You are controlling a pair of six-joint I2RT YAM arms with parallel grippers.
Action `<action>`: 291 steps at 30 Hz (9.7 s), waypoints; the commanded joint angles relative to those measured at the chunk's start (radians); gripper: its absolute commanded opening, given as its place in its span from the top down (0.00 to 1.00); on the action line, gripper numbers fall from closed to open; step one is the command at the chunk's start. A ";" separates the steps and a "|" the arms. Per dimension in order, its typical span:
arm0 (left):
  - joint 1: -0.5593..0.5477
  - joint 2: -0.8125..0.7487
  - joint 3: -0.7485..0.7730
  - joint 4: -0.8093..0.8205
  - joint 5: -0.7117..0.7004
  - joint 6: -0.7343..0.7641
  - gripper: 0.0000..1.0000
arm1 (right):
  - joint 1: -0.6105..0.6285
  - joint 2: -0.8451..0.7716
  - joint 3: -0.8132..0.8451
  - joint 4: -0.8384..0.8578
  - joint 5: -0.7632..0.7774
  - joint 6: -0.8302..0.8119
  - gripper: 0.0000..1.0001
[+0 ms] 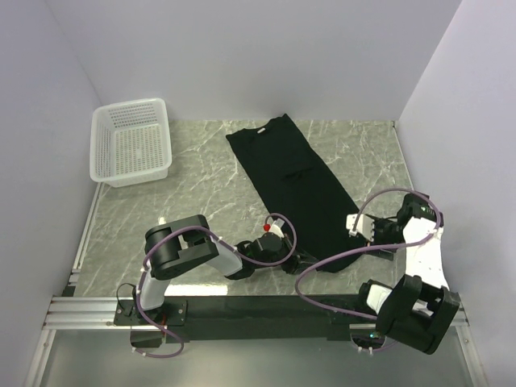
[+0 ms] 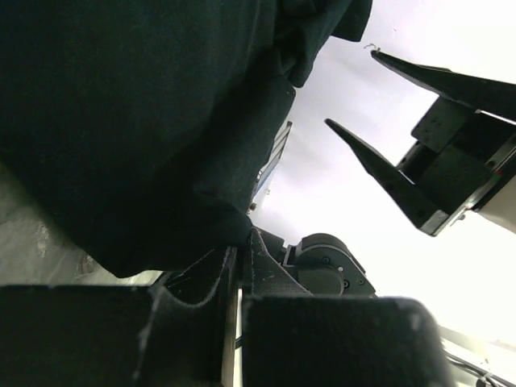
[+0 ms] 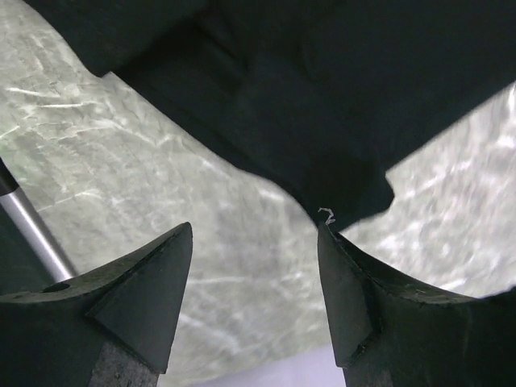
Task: Fold and stack the t-shirts
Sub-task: Fold the T-shirt at the center of the board.
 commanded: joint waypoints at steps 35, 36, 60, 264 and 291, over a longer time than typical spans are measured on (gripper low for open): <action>0.031 0.015 -0.035 0.244 0.058 -0.041 0.99 | -0.011 -0.072 -0.281 0.332 -0.070 -0.609 0.29; 0.031 0.015 -0.034 0.242 0.058 -0.041 0.99 | -0.009 -0.064 -0.284 0.343 -0.070 -0.612 0.29; 0.032 0.027 0.001 0.222 0.062 -0.047 0.99 | 0.043 -0.035 -0.233 0.335 -0.133 -0.503 0.62; 0.322 -0.404 -0.118 -0.373 -0.025 0.280 0.38 | 0.170 0.484 0.361 0.120 -0.233 -0.134 0.42; 0.249 -0.148 0.063 -0.683 -0.235 -0.056 0.51 | 0.232 0.553 0.341 0.317 -0.193 -0.097 0.41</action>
